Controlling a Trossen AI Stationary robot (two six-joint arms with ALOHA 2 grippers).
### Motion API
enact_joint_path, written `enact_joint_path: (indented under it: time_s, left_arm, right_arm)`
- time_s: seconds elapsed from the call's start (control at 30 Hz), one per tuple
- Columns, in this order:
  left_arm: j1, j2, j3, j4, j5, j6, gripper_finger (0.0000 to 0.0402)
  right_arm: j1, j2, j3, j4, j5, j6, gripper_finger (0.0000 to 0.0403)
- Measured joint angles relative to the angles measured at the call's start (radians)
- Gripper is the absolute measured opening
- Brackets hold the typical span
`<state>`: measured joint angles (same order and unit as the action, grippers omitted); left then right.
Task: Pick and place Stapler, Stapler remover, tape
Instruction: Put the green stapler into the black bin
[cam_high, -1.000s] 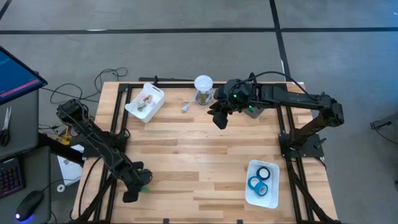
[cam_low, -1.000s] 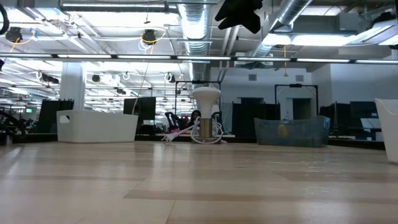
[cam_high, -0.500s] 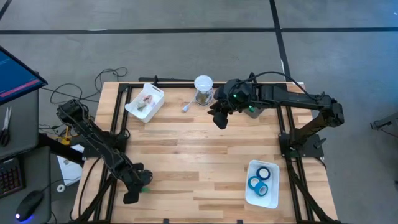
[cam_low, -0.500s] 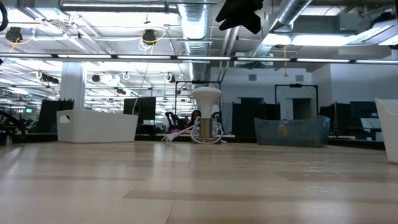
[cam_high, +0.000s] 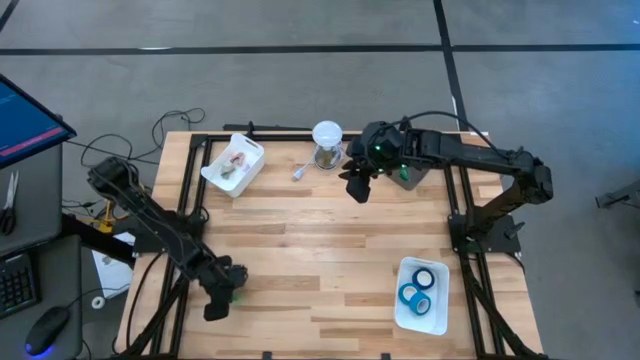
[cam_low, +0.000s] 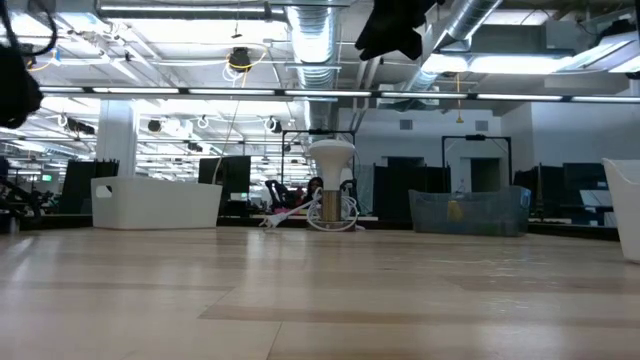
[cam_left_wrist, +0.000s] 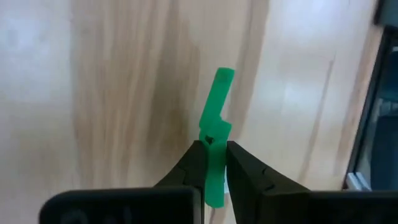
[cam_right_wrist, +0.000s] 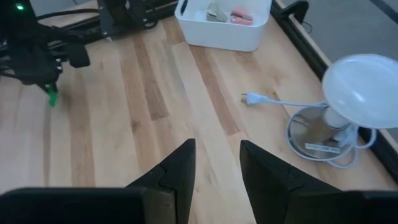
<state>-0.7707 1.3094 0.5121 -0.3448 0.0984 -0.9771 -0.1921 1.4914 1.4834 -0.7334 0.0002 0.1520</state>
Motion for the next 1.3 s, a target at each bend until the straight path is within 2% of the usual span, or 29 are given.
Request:
enact_joint_path:
  time_s: [0.3,0.73,0.83,1.0,1.17,1.3]
  left_arm:
    - [0.115,-0.11,0.0,-0.001,0.004,0.0,0.0028]
    - [0.264,-0.184,0.012,-0.006,-0.008,0.073,0.001]
    - [0.301,-0.184,0.041,-0.007,-0.008,0.135,0.0009]
    - [0.392,-0.184,0.125,-0.051,-0.04,0.297,0.0009]
    - [0.518,-0.184,0.217,-0.15,-0.077,0.468,0.0008]
    - [0.636,-0.184,0.265,-0.154,-0.083,0.597,0.0008]
  right_arm:
    - [-0.054,-0.016,0.026,-0.038,-0.024,-0.018,0.0118]
    - [-0.108,-0.021,0.344,-0.154,-0.026,-0.143,0.0118]
    - [-0.136,-0.021,0.414,-0.202,-0.02,-0.159,0.0118]
    - [-0.188,-0.021,0.485,-0.385,-0.018,-0.162,0.0118]
    - [-0.228,-0.024,0.491,-0.621,-0.018,-0.188,0.0118]
    - [-0.234,-0.04,0.491,-0.71,-0.016,-0.188,0.0118]
